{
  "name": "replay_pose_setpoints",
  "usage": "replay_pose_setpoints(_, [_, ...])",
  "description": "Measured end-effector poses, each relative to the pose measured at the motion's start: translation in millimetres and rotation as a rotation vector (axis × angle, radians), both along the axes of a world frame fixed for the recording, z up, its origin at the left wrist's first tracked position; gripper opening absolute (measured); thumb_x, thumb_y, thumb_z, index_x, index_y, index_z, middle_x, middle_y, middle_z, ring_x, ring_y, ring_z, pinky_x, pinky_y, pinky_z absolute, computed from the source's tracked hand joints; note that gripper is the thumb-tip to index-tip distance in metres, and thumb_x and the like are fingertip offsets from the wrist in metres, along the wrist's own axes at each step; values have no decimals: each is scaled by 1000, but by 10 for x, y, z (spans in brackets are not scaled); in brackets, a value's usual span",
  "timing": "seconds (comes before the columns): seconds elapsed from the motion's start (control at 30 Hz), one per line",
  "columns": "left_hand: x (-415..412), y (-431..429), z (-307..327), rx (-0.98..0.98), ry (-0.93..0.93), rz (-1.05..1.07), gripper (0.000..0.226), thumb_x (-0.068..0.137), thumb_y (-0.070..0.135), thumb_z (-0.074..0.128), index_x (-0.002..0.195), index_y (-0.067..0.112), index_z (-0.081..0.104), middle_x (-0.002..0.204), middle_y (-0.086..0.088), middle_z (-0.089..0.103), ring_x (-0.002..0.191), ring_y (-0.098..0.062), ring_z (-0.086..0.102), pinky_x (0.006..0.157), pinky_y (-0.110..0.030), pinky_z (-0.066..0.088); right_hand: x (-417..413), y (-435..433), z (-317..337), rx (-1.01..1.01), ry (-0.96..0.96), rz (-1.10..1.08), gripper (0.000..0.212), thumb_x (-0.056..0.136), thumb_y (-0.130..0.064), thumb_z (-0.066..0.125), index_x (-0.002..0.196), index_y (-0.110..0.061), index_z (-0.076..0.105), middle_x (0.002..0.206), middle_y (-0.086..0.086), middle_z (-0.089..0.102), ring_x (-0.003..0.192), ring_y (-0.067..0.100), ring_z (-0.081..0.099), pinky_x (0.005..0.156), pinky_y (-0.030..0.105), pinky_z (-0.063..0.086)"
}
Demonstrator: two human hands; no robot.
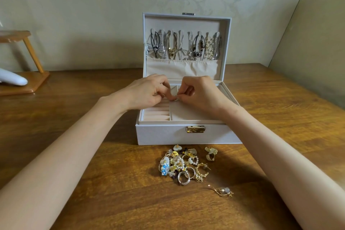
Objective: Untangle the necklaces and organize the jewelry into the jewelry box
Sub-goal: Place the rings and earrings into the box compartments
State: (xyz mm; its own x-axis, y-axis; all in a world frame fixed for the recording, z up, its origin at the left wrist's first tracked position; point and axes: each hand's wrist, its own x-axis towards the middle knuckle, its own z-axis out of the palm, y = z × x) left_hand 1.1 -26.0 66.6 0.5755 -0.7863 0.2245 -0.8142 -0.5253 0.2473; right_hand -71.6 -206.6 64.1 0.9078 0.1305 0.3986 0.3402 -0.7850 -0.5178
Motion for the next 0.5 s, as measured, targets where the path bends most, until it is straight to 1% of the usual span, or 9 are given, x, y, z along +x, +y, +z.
replay_pose_setpoints(0.07, [1,5,-7,-21,16,-4,36,86,-2,49,99,22,72,109,9,50,98,-2,39,83,-29,39,9,6,-7,-32,-11,21,10,78,0,68,77,-9,64,67,-15,54,63,0,52,61,9,43])
replay_pose_setpoints(0.13, [19,9,-28,-44,35,-8,37,86,-2,50,98,24,72,107,9,50,97,-3,41,83,-30,40,27,10,-23,-69,-40,35,10,77,2,68,76,-8,63,66,-10,54,63,9,53,62,13,44])
replay_pose_setpoints(0.27, [54,12,-64,-101,83,-23,33,88,-2,53,98,22,74,102,10,49,93,-8,47,84,-37,44,44,5,-46,-147,-124,69,5,76,5,67,76,0,63,73,3,59,68,21,57,65,31,48])
replay_pose_setpoints(0.37, [63,21,-75,-120,107,-46,33,89,-2,54,100,22,72,102,6,51,96,-13,50,85,-41,45,41,-7,-55,-184,-147,86,7,76,5,66,76,-1,62,74,2,57,69,22,57,66,34,48])
replay_pose_setpoints(0.43, [66,25,-83,-136,133,-66,34,89,-2,55,100,27,69,104,1,54,97,-16,52,86,-42,45,40,-24,-58,-197,-155,100,7,76,4,66,76,-2,62,74,0,57,68,20,56,66,34,48])
replay_pose_setpoints(0.5, [70,29,-88,-153,158,-73,35,89,-1,55,98,31,66,105,0,54,97,-16,52,87,-40,45,34,-32,-56,-210,-165,112,7,77,3,66,76,-3,63,76,1,58,68,19,56,66,33,48])
